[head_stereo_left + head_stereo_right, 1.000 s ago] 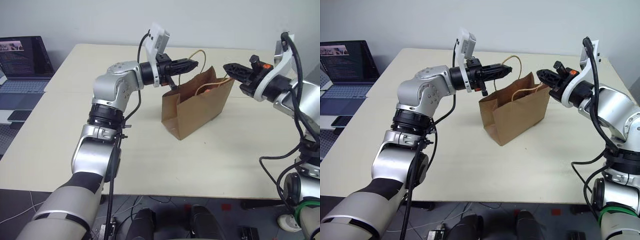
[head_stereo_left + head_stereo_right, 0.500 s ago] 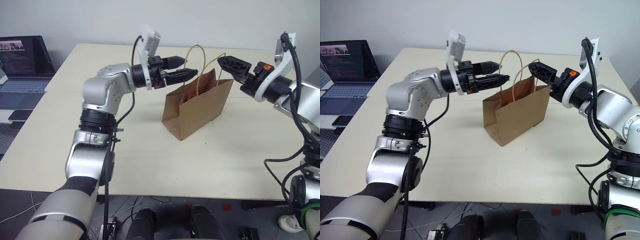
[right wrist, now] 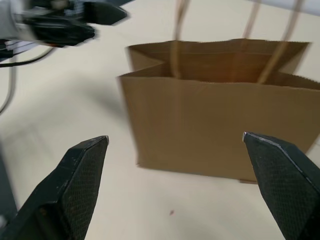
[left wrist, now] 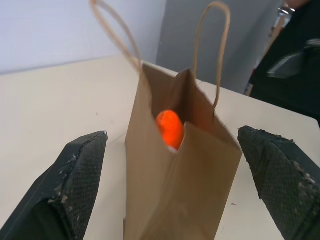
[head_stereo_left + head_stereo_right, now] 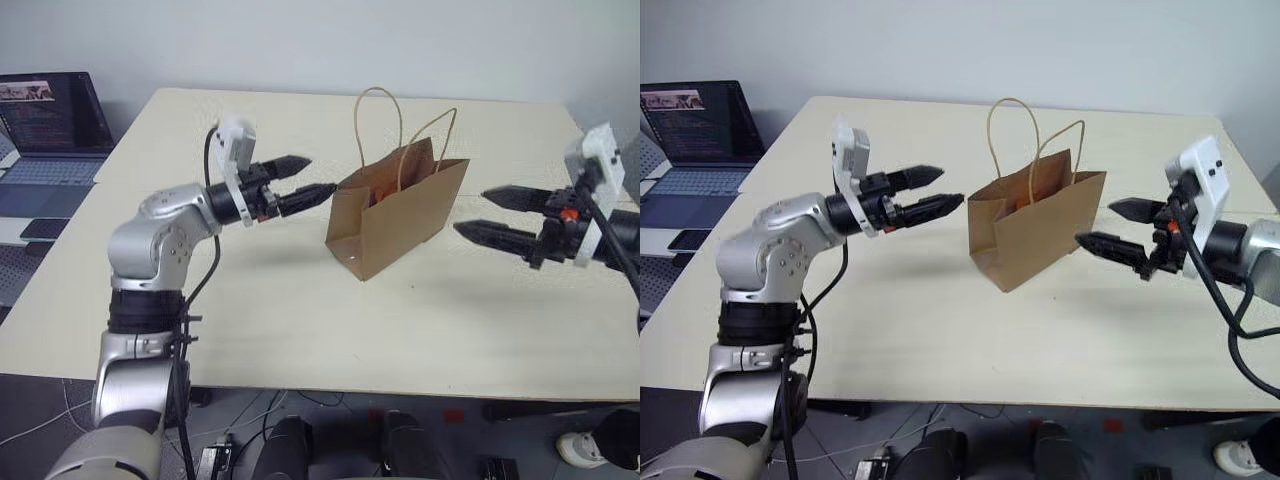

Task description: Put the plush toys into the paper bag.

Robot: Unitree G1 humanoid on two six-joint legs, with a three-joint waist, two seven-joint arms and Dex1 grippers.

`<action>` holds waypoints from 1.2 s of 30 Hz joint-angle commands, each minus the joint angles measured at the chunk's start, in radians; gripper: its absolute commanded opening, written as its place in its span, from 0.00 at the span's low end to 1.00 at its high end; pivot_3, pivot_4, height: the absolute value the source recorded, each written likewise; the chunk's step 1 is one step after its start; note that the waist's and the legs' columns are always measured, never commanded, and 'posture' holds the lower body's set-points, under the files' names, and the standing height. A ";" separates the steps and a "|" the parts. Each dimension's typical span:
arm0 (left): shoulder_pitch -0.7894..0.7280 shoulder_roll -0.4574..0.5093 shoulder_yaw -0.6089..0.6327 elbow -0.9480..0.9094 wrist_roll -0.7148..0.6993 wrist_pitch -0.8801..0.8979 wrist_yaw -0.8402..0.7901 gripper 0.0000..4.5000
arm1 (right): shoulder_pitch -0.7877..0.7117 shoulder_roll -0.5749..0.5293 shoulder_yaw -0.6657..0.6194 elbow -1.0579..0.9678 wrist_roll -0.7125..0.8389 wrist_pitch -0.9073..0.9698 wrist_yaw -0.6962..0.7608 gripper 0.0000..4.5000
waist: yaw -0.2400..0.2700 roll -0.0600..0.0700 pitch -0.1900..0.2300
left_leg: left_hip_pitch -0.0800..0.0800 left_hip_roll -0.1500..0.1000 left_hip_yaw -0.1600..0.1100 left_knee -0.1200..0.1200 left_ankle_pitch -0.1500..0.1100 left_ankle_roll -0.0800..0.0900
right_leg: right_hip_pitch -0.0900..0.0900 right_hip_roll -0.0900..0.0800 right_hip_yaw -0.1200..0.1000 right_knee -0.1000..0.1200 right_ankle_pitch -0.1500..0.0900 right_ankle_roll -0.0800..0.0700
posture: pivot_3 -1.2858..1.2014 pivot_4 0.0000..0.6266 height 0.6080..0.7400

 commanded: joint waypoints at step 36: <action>0.022 -0.169 -0.169 0.107 0.100 -0.278 -0.068 0.99 | 0.093 -0.032 -0.175 -0.093 -0.016 0.038 0.160 1.00 | 0.003 0.000 0.000 | 0.001 -0.002 0.000 0.011 0.000 0.000 | 0.004 0.001 0.000 0.006 0.004 0.003 | 0.52 0.24 1.00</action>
